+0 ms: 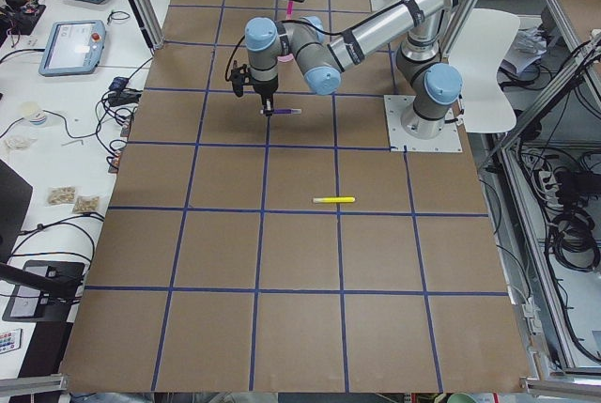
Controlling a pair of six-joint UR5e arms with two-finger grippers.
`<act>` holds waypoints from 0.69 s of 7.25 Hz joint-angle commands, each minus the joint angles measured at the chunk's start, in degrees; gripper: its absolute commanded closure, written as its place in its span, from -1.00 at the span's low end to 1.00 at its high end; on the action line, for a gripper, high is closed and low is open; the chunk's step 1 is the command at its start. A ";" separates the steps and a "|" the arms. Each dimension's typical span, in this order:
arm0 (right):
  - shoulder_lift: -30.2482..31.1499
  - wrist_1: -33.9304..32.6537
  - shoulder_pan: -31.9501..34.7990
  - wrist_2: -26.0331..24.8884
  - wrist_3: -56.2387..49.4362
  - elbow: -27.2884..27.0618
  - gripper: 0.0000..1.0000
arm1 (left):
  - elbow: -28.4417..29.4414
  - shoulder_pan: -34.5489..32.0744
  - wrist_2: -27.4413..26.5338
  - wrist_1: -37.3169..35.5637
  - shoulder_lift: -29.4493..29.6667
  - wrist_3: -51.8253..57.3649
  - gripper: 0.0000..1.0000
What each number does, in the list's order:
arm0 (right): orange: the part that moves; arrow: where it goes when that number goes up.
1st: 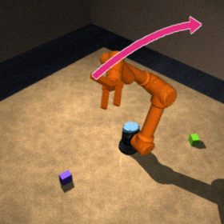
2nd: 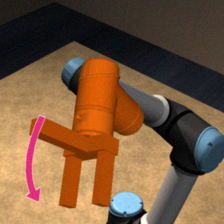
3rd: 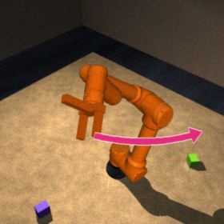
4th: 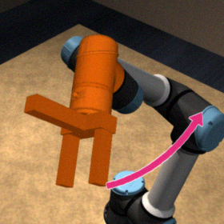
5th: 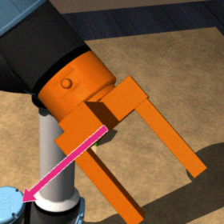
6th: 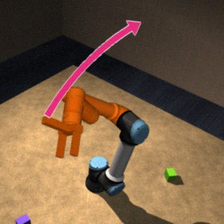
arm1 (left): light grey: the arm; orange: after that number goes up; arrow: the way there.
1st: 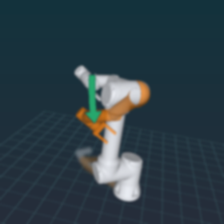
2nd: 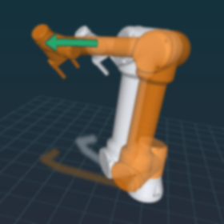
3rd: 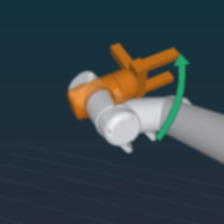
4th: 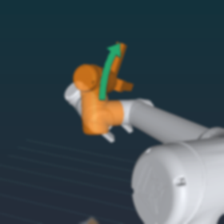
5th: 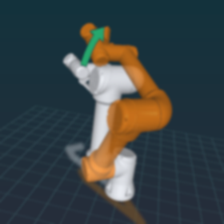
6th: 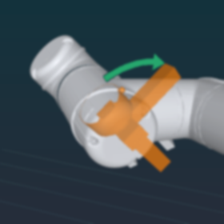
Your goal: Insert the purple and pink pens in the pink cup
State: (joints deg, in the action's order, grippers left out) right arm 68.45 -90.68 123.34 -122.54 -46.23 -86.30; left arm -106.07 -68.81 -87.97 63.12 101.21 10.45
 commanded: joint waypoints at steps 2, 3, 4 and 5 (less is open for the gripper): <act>-4.55 2.26 4.27 -0.06 5.27 2.36 1.00 | -0.01 -0.09 0.52 0.07 -0.05 0.10 1.00; -4.64 2.26 4.27 -0.06 5.27 2.36 1.00 | -0.01 -0.36 0.52 0.07 -0.05 0.10 1.00; -4.82 2.17 4.27 -0.06 5.27 2.28 1.00 | 0.07 -2.01 0.09 0.07 -0.31 0.01 1.00; -5.34 2.17 4.27 -0.06 5.36 2.36 0.85 | 0.16 -3.16 -0.35 -0.01 -0.49 -0.08 1.00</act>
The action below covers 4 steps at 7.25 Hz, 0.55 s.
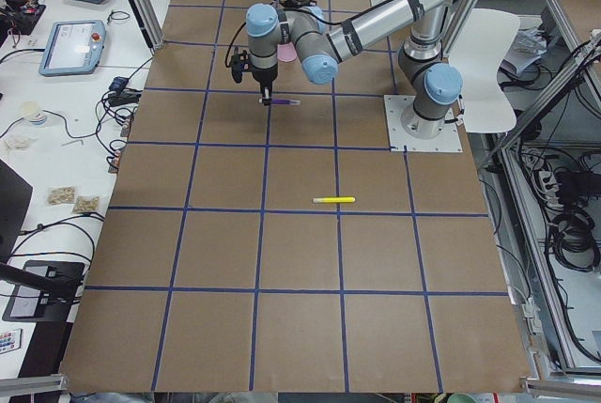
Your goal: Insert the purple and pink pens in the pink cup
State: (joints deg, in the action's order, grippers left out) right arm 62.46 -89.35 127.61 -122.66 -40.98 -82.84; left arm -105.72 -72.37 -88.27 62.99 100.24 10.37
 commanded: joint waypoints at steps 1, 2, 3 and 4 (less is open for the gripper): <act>0.20 -0.30 -0.16 -0.12 -0.07 1.01 -1.00 | 0.08 -0.14 0.73 -0.06 -0.83 0.00 1.00; 2.20 -0.12 -3.04 0.05 -0.76 1.10 -1.00 | -0.01 -0.22 0.91 -0.06 -1.18 0.00 1.00; 6.31 -0.21 -9.24 1.36 -0.51 1.28 -1.00 | -0.01 -0.75 1.08 -0.06 -1.71 -0.26 1.00; 10.44 -0.38 -18.18 7.90 -0.16 0.93 -1.00 | -0.01 -4.23 1.00 -0.84 -2.84 -0.61 1.00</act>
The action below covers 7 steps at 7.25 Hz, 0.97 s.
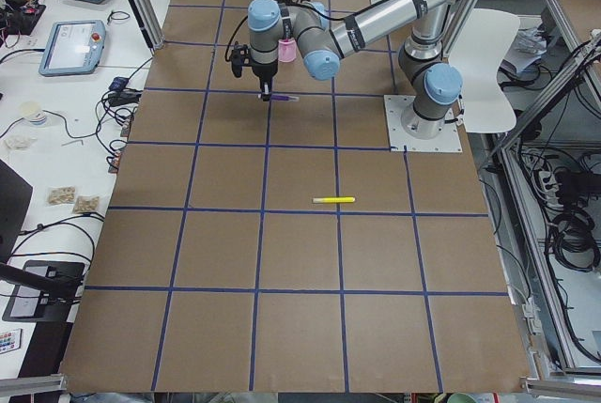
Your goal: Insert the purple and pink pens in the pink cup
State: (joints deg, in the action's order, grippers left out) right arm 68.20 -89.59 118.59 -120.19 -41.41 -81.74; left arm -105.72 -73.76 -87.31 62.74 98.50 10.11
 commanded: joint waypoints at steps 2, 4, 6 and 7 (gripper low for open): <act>10.18 -0.76 -24.66 20.80 6.81 -0.35 -1.00 | 0.08 -13.37 -0.75 -9.16 -1.55 -2.55 1.00; 10.82 -0.50 -28.06 24.47 26.11 -0.43 -1.00 | -0.01 -21.30 -1.02 -16.75 -0.94 -9.36 1.00; 10.38 -1.02 -29.02 32.16 36.27 -0.44 -1.00 | -1.06 -30.78 -1.02 -26.30 -0.68 -19.03 1.00; 10.73 -0.76 -30.86 32.55 37.01 -0.43 -1.00 | -4.72 -32.57 -0.85 -29.40 -2.24 -23.34 1.00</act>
State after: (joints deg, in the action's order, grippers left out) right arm 78.78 -90.36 89.41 -89.73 -7.47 -82.19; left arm -107.45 -102.82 -88.28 37.98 97.32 -7.86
